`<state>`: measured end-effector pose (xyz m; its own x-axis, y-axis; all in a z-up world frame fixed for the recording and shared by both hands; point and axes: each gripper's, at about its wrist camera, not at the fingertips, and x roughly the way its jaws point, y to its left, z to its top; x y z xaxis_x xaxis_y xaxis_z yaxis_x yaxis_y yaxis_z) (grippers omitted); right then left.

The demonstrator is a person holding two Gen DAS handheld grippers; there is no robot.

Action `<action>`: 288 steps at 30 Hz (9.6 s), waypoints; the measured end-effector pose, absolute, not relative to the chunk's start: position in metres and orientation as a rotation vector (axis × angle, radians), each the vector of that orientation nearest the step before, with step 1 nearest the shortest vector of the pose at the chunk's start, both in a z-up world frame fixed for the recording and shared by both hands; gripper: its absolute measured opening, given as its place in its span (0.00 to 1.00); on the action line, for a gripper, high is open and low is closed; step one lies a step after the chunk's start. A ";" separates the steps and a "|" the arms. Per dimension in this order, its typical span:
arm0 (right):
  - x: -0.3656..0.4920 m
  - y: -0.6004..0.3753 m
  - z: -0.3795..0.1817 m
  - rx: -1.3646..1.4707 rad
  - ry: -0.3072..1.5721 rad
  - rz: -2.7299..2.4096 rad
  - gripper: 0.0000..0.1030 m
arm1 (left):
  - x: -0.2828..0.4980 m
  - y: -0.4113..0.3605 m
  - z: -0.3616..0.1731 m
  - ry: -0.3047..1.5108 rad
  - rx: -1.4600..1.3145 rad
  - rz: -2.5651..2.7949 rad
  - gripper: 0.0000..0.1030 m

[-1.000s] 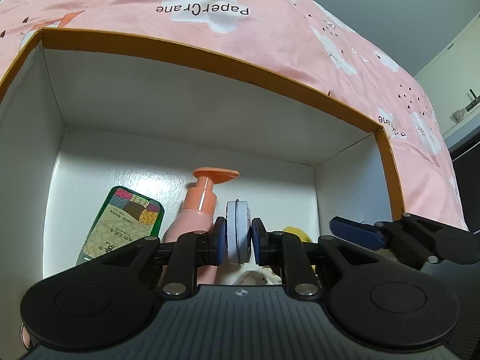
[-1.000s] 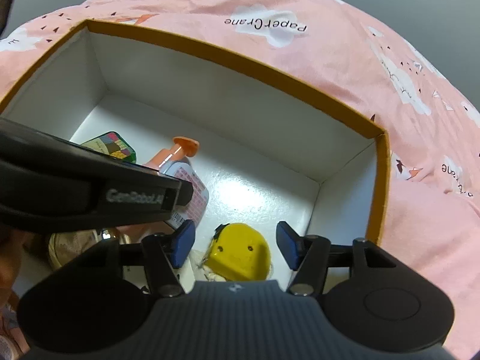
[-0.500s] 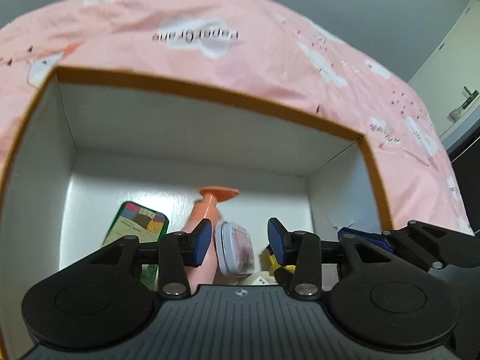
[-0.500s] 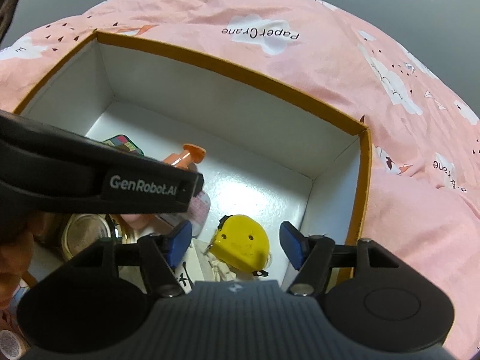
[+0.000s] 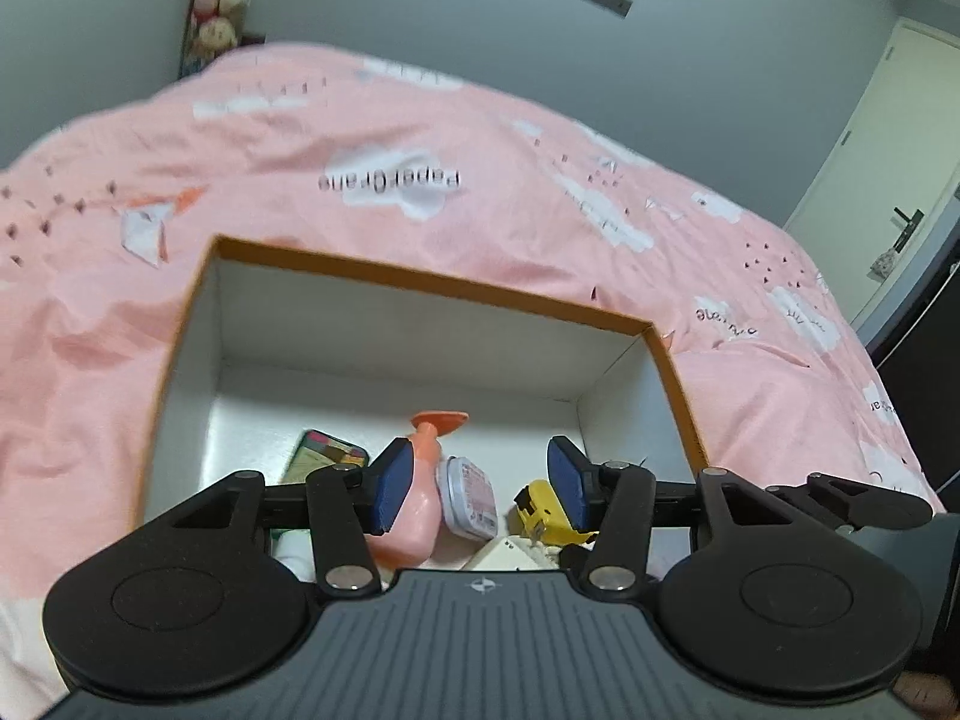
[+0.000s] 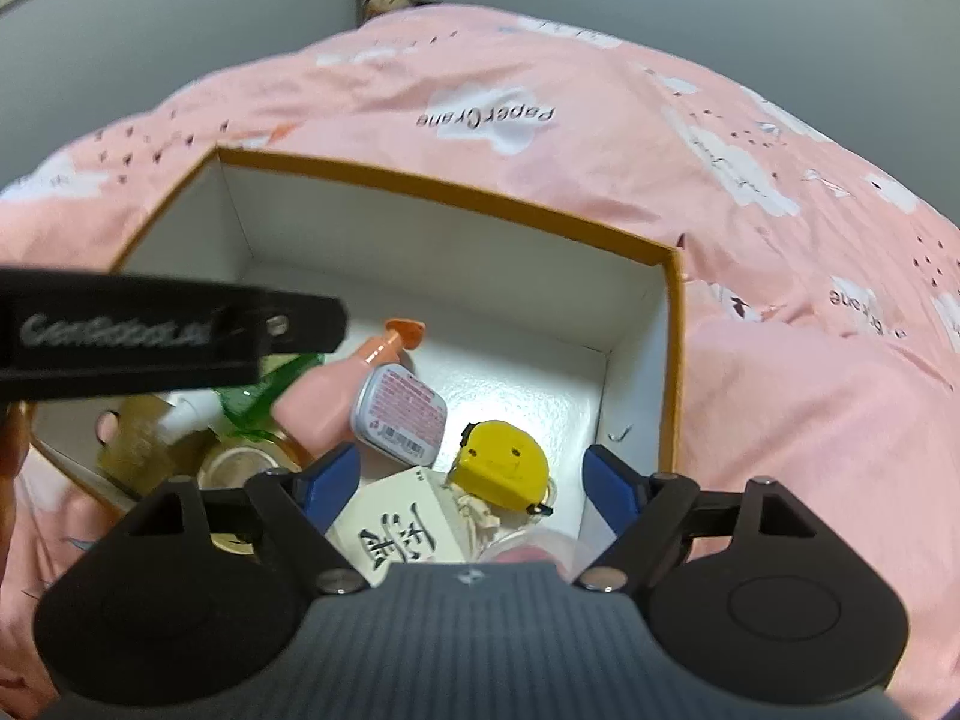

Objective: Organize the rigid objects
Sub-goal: 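Withdraw both grippers from the box toward the remaining items, then grasp the white-lidded jar with the left gripper while the right approaches the yellow bottle, then close the right gripper around the yellow 'YOUR PURE' bottle, then carry the white jar and yellow bottle up over the orange box, then lower both items into the box and open both grippers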

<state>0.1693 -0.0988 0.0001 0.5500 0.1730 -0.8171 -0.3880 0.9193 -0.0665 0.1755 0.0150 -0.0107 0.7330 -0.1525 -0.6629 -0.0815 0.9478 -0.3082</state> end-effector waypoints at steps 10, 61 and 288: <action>0.111 -0.117 0.021 -0.068 0.898 0.320 0.80 | 0.109 0.018 0.014 0.673 -0.249 -0.052 0.57; 0.036 -0.099 -0.080 -0.013 1.411 0.508 0.72 | 0.033 0.018 -0.113 1.229 -0.025 -0.200 0.44; 0.206 -0.103 0.004 -0.144 0.954 0.373 0.77 | 0.194 0.003 0.007 0.530 -0.103 0.000 0.72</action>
